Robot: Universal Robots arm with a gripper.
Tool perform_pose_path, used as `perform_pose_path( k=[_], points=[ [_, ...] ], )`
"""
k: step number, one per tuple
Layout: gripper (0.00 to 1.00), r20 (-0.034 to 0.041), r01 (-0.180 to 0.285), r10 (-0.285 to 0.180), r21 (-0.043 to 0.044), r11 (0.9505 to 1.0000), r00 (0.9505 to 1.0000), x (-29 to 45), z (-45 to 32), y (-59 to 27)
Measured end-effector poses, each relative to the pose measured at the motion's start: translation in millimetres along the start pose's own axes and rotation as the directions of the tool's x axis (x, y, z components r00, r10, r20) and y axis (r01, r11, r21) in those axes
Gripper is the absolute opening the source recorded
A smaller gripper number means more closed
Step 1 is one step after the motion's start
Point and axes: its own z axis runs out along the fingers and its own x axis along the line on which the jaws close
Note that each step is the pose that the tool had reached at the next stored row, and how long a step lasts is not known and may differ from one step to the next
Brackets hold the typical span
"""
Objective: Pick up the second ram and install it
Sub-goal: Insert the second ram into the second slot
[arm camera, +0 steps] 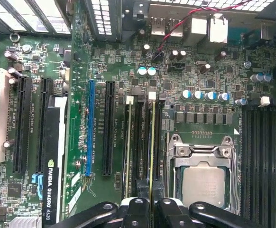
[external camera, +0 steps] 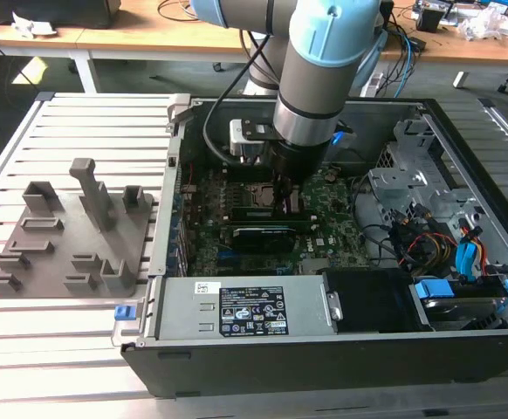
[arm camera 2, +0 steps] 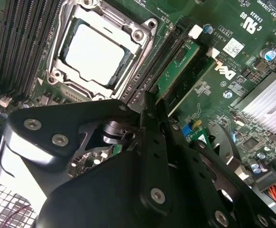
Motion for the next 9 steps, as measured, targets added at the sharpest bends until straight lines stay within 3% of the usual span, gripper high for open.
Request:
perform_pose_path(
  k=[9],
  points=[
    [0.14, -0.0001, 0.001, -0.001, 0.0000, 1.0000, 1.0000, -0.1, 1.7, -0.2]
  ],
)
